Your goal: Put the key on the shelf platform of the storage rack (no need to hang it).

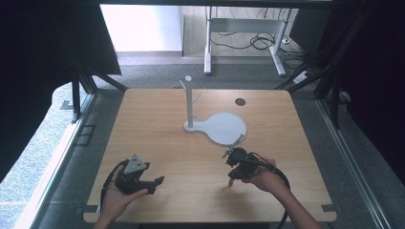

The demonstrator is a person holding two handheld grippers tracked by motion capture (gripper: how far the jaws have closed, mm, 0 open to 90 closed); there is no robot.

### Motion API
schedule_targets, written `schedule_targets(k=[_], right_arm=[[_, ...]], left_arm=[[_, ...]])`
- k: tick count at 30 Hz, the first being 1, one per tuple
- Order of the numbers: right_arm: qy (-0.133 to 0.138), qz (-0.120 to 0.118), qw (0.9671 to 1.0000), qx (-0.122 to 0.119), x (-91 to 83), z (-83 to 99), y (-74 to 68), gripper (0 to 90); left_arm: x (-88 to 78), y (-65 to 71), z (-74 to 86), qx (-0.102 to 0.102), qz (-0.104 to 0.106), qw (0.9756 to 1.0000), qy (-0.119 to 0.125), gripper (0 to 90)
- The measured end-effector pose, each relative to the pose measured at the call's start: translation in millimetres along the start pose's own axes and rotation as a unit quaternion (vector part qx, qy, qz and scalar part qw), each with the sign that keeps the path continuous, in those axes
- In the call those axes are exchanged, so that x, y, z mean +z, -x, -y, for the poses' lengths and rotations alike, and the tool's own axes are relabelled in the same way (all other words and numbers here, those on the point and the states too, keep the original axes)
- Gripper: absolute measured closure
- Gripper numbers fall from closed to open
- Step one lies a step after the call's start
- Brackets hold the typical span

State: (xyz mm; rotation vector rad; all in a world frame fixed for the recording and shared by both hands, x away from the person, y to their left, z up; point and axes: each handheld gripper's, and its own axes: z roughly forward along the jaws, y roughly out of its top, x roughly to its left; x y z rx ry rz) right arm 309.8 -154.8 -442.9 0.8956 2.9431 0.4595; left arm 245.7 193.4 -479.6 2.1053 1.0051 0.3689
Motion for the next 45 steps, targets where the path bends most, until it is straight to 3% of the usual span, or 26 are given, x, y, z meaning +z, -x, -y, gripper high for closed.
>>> schedule_targets(k=[10, 24, 45], right_arm=[[0.004, 0.007, 0.9999, -0.011, -18.4, -3.8, 2.5, 89.6], [0.019, 0.012, 0.9997, -0.004, -34.6, -9.2, 8.1, 89.6], [0.021, 0.021, 0.9995, -0.006, -47.4, -23.8, 16.6, 89.5]], left_arm=[[-0.1, 0.2, -0.1, 0.001, 0.000, 1.0000, 0.001, 25.1], [-0.3, 0.0, -0.1, 0.001, -0.001, 1.0000, 0.001, 25.0], [0.3, -0.9, 0.3, 0.000, -0.001, 1.0000, 0.000, 25.1]])
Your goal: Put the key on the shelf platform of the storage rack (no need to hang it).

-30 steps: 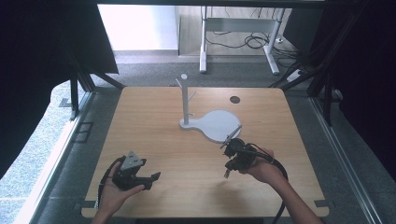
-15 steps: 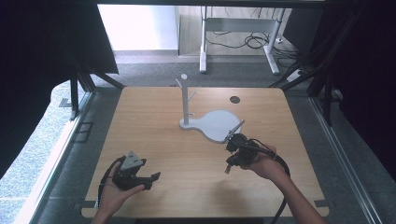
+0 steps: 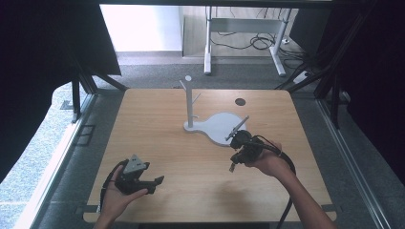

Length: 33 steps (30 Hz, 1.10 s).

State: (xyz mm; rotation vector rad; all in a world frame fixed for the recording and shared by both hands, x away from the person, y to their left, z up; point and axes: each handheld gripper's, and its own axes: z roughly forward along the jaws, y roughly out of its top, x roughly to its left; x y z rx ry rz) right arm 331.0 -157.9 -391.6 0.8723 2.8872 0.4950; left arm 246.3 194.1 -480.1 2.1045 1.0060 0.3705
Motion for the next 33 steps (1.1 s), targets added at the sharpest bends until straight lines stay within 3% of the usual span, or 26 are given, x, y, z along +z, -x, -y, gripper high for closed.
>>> schedule_targets(k=[33], right_arm=[[-0.003, -0.003, 1.0000, 0.003, -1.2, -34.0, 17.5, 89.5]], left_arm=[[-3.3, -2.3, 0.1, -0.002, 0.000, 1.0000, 0.003, 25.0]])
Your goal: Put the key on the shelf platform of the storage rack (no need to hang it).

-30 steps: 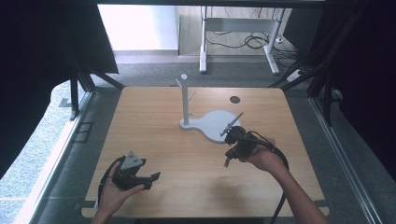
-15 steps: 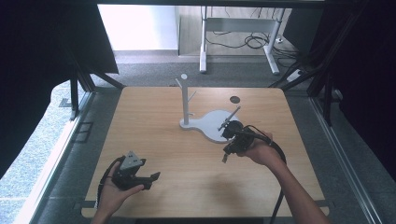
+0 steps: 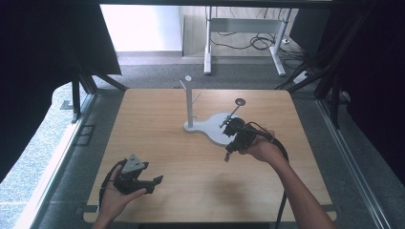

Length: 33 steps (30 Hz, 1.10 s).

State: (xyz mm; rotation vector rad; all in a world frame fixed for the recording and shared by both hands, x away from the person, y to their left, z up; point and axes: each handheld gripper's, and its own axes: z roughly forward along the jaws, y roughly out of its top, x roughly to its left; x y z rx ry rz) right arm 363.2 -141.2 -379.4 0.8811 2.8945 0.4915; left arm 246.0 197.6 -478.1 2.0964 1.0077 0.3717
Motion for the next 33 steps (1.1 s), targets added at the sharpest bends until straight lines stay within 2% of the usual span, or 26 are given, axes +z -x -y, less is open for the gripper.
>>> schedule_targets(k=[20, 33], right_arm=[[0.003, -0.006, 0.9999, 0.009, 1.8, -20.2, 16.8, 89.6], [0.003, -0.005, 0.9995, 0.032, 7.7, -23.1, 34.3, 89.5]], left_arm=[[-0.6, -1.5, 0.3, 0.000, -0.001, 1.0000, 0.000, 25.0], [-0.2, -2.9, 0.8, -0.001, -0.001, 1.0000, -0.001, 25.0]])
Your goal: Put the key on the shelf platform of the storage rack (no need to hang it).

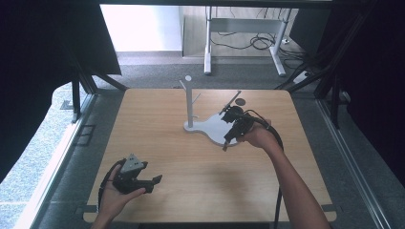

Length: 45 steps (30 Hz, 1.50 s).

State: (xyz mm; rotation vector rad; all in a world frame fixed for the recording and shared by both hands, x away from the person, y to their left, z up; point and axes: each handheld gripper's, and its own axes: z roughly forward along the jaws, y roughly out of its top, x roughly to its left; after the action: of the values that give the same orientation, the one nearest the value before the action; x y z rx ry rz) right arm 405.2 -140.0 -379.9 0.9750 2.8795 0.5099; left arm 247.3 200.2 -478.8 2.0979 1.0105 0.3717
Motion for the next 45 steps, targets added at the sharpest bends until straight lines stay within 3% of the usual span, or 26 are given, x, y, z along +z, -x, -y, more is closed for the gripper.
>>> schedule_targets(k=[10, 21, 45], right_arm=[[-0.004, 0.008, 0.9999, 0.011, 2.5, -6.6, 12.1, 89.5], [-0.007, -0.003, 0.9996, 0.027, 11.3, -16.4, 24.3, 89.6], [-0.012, 0.011, 0.9985, 0.052, 28.1, -30.5, 46.7, 89.5]], left_arm=[[1.0, -0.4, 0.4, -0.001, 0.000, 1.0000, -0.002, 25.0], [0.1, -2.2, 0.6, -0.002, 0.000, 1.0000, 0.000, 25.0], [-2.0, -3.4, 0.7, -0.003, 0.001, 1.0000, 0.002, 25.0]])
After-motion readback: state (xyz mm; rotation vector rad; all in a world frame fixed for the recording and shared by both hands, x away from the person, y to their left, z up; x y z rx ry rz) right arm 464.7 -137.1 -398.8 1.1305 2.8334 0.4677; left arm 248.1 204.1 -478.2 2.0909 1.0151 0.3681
